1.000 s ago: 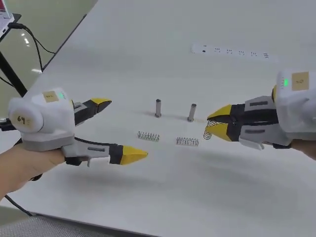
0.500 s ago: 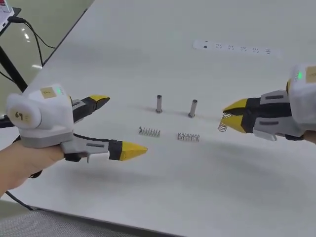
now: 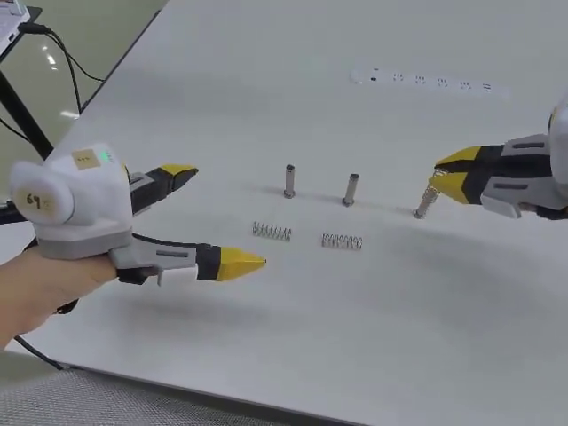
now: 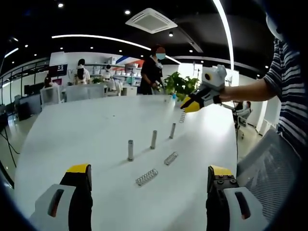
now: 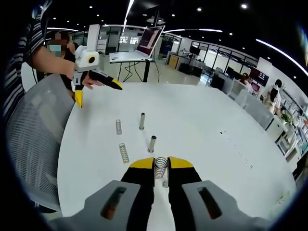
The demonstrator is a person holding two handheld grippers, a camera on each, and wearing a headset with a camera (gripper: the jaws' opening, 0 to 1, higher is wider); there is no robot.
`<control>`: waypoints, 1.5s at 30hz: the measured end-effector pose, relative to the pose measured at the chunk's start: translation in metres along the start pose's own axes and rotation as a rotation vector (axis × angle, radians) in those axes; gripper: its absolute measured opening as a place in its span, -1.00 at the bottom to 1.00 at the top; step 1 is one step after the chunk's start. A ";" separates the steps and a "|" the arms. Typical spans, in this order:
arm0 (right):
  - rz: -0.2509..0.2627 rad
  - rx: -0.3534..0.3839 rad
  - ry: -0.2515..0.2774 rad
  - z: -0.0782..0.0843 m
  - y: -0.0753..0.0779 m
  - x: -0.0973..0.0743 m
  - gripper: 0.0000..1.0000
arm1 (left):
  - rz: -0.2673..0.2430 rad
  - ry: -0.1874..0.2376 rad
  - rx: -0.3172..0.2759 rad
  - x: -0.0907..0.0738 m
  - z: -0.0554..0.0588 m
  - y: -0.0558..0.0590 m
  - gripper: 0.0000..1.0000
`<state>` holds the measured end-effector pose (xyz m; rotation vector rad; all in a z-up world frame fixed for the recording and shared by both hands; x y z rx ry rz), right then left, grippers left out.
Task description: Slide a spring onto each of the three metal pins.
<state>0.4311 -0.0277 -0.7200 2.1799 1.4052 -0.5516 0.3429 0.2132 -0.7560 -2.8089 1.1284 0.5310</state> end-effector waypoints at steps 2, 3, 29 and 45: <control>0.022 0.013 0.002 0.001 0.006 0.000 -0.87 | 0.001 0.000 -0.001 0.000 0.000 0.000 0.96; 0.028 0.019 -0.003 0.002 0.009 0.000 -0.87 | -0.001 -0.001 -0.001 -0.001 0.000 0.000 0.96; 0.081 0.122 -0.015 0.015 0.026 0.013 -0.87 | -0.002 0.006 0.004 -0.004 -0.005 0.000 0.96; 0.084 0.147 -0.031 0.025 0.027 0.020 -0.86 | 0.000 0.002 0.010 -0.005 -0.006 -0.002 0.95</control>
Point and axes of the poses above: the centre of the closed fingertips' face, and the gripper's own axes: x roughly forward along the fingers, y roughly to its right, z roughly out of its underside, the point moved 3 cm from there along -x, roughly backward along the fingers, and after that the axes turned 2 degrees about x, right-handed, at the moved point
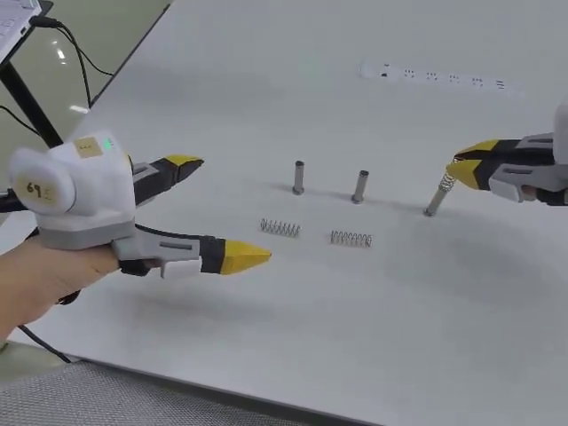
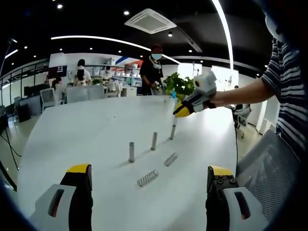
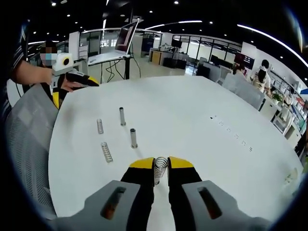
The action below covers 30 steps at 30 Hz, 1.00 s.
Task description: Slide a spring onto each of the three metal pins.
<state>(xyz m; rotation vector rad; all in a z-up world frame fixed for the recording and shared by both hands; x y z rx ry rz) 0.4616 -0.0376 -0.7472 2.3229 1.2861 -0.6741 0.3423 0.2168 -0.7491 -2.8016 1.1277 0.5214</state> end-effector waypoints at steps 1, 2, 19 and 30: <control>0.000 0.001 -0.007 0.002 0.000 0.002 -0.86 | 0.000 0.000 0.001 0.000 0.000 0.000 0.94; 0.001 0.004 -0.009 0.003 0.000 0.003 -0.86 | 0.000 0.000 0.002 0.000 0.000 0.000 0.94; -0.007 0.113 -0.068 0.038 -0.004 0.026 -0.86 | -0.012 -0.007 -0.005 -0.004 0.001 -0.001 0.94; -0.015 0.131 -0.063 0.038 -0.006 0.023 -0.84 | -0.007 -0.005 -0.008 -0.002 -0.001 0.002 0.93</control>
Point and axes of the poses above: the centre of the closed fingertips' face, and the gripper's own axes: x roughly forward along the fingers, y roughly to its right, z roughly out of its underside, the point moved 3 cm from there along -x, roughly backward along the fingers, and after that the axes turned 2 degrees about x, right-handed, at the moved point
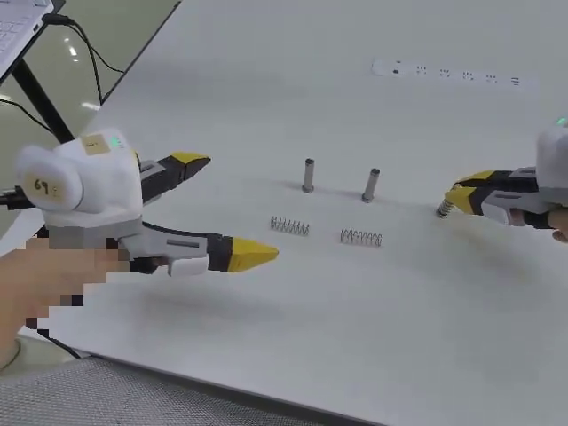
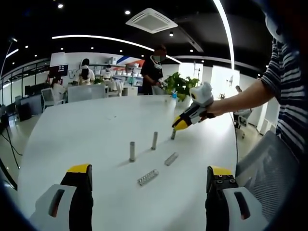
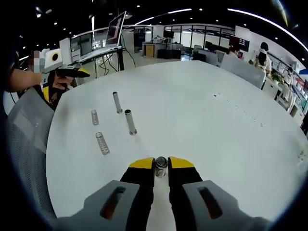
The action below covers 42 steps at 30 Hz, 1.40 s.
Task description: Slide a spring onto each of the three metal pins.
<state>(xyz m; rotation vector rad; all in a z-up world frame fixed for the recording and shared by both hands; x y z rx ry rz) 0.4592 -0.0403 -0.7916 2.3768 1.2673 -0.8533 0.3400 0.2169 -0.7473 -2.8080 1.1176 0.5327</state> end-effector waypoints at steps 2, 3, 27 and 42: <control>0.000 0.006 0.002 0.000 0.000 -0.001 -0.84 | 0.002 -0.002 0.000 0.000 0.000 0.001 0.93; 0.000 0.011 0.009 -0.001 0.000 -0.001 -0.84 | 0.004 -0.003 0.001 0.000 0.000 0.002 0.93; -0.008 0.037 0.012 -0.002 -0.002 -0.001 -0.81 | 0.007 -0.005 0.001 -0.002 -0.002 0.001 0.91; -0.009 0.070 0.011 -0.003 -0.005 -0.005 -0.48 | 0.019 -0.002 0.002 0.000 -0.005 0.002 0.92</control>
Point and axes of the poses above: the centre of the closed fingertips' face, and the gripper's own axes: x roughly forward along the fingers, y roughly to its right, z roughly out of its underside, the point moved 3 cm from there along -x, roughly backward along the fingers, and after that the axes turned 2 degrees about x, right-handed, at the moved point
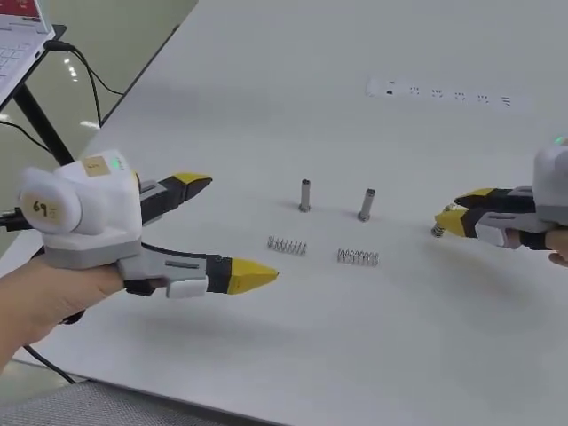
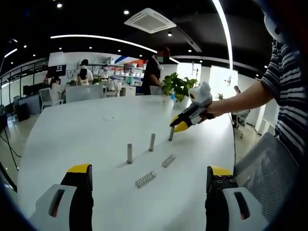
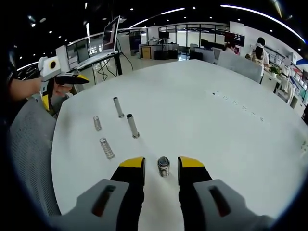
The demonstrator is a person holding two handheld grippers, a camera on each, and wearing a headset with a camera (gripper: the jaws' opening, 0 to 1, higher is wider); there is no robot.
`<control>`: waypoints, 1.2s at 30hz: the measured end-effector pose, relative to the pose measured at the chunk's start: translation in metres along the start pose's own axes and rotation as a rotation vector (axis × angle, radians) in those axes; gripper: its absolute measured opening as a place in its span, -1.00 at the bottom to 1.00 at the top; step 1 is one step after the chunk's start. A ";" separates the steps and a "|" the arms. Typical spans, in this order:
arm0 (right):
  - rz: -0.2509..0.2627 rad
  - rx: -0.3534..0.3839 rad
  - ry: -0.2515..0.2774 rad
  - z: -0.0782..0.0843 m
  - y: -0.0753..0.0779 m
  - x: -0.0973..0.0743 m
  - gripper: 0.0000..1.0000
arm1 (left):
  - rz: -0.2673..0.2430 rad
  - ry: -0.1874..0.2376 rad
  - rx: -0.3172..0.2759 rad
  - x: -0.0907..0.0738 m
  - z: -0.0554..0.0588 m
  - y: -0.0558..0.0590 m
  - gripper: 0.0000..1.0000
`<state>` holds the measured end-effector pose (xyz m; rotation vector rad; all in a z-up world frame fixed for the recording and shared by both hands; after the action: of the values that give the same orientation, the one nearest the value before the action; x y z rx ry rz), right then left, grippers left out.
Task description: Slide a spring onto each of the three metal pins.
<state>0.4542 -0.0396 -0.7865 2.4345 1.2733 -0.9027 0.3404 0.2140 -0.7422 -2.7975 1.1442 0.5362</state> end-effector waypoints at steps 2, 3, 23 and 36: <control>0.000 -0.003 0.001 -0.001 -0.001 -0.001 -0.47 | 0.002 -0.002 0.002 0.000 0.000 0.000 0.93; 0.001 -0.002 0.003 -0.001 -0.001 -0.002 -0.46 | 0.002 -0.001 0.002 0.000 -0.001 0.000 0.93; -0.010 -0.005 0.077 -0.024 -0.016 -0.030 -0.40 | 0.004 0.005 0.001 0.000 -0.002 0.000 0.93; -0.109 -0.102 0.030 -0.035 -0.038 -0.031 -0.51 | 0.009 -0.004 0.000 0.000 0.001 0.000 0.93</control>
<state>0.4243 -0.0203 -0.7379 2.3281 1.4381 -0.8104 0.3403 0.2143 -0.7428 -2.7911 1.1566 0.5417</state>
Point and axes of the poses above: the centre of the closed fingertips' face, and the gripper's own axes: x roughly forward along the fingers, y roughly to its right, z roughly out of its underside, the point moved 3 cm from there along -x, roughly backward along the fingers, and after that the axes turned 2 degrees about x, right-handed, at the moved point
